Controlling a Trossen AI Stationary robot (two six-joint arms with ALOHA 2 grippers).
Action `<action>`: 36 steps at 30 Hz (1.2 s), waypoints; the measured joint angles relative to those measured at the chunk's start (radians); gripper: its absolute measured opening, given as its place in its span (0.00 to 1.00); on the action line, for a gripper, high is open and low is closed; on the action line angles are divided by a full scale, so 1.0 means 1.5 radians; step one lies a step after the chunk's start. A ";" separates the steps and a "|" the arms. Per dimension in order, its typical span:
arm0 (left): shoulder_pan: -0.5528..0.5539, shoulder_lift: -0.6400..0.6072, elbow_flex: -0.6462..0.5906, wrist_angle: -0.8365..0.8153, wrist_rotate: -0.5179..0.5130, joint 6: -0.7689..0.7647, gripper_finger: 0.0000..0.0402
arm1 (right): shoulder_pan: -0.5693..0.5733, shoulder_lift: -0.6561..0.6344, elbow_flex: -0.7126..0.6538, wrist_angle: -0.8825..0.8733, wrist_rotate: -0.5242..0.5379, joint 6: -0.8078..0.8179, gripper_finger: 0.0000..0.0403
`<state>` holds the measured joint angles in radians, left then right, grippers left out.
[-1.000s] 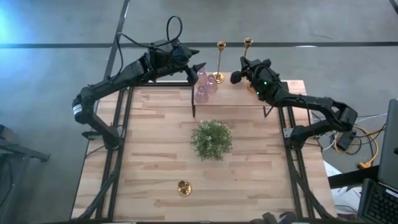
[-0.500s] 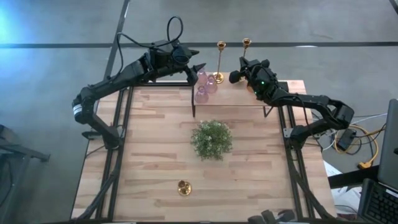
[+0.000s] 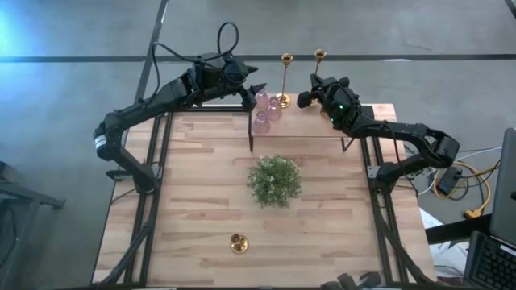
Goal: Pick & Place candle stick holders
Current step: Put the large top left golden candle holder on the shelf
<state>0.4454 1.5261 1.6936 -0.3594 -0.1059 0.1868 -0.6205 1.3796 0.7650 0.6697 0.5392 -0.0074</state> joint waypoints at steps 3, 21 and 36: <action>0.000 0.000 0.000 -0.006 0.004 -0.001 0.69 | 0.002 -0.022 0.000 -0.002 -0.031 -0.001 0.03; -0.001 0.033 -0.061 0.101 0.275 0.049 0.69 | 0.116 -0.283 0.000 -0.248 -0.246 0.009 0.03; -0.029 0.105 -0.116 0.327 0.463 -0.038 0.69 | 0.188 -0.318 0.000 -0.270 -0.382 0.053 0.03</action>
<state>0.4022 1.6830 1.5192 0.1317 0.5894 0.1292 -0.3383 0.9027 0.7650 0.2641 -0.0343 0.0721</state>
